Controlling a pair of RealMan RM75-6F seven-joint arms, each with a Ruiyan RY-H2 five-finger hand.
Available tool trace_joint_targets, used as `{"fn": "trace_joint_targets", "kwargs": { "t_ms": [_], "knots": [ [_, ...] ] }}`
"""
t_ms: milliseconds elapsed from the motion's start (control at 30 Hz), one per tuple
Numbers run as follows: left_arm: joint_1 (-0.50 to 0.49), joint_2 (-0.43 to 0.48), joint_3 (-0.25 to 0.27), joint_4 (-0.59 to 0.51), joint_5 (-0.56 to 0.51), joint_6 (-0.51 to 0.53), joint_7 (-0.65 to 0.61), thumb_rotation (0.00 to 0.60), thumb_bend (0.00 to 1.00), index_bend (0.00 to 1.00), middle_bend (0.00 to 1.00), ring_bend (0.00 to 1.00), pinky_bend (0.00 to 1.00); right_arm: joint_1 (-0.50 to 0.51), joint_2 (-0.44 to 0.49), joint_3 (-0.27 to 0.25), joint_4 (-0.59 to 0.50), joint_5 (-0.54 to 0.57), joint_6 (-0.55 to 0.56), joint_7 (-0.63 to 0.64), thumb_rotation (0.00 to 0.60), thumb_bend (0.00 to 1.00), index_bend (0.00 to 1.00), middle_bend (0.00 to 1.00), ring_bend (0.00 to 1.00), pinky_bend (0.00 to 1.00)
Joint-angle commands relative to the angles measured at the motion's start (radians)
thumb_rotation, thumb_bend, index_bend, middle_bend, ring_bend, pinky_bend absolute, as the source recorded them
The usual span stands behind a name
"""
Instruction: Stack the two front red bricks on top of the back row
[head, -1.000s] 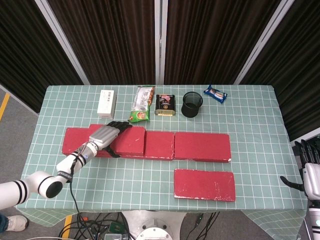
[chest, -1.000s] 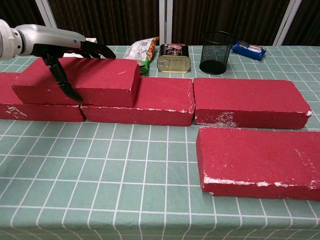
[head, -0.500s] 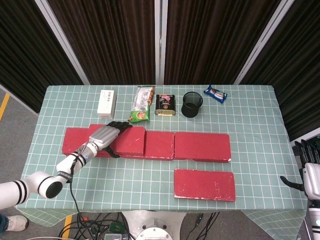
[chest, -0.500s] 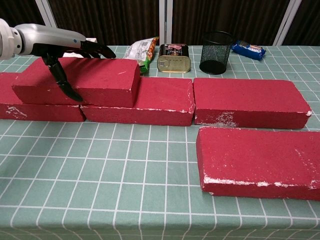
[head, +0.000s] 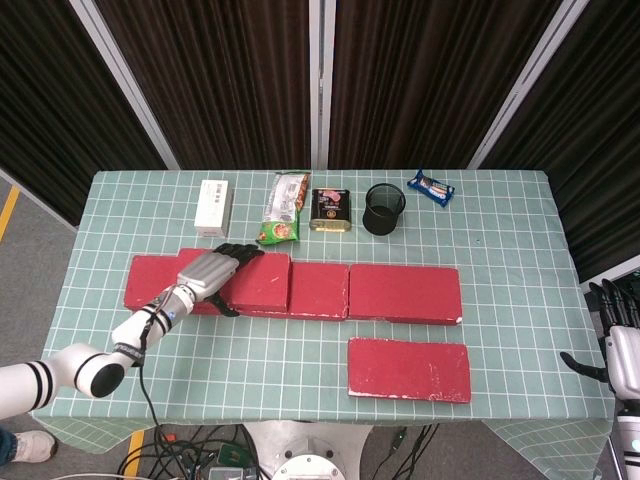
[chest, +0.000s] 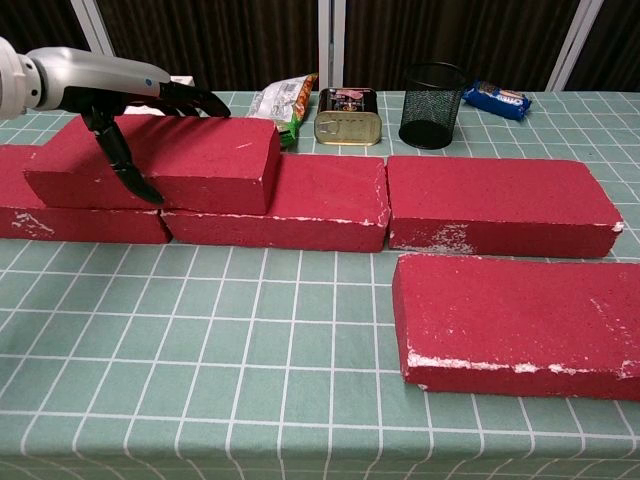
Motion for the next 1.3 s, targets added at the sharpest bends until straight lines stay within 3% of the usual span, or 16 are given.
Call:
{"fn": "trace_joint_targets", "kwargs": {
  "t_ms": [33,1300],
  "knots": [
    [0.0,0.001,0.001,-0.002,-0.001,0.0,0.001,0.6,0.0,0.04,0.0,0.0,0.0,0.0,-0.001,0.0,0.0,0.0,0.0,0.0,0.6,0.04,0.0,0.0,0.0,0.0],
    [0.0,0.004,0.004,-0.012,-0.017,0.014,0.005,0.6,0.0,0.04,0.0,0.0,0.0,0.003,-0.006,-0.001,0.004,0.001,-0.005,-0.002,0.6,0.05,0.0,0.0,0.0,0.0]
  ]
}}
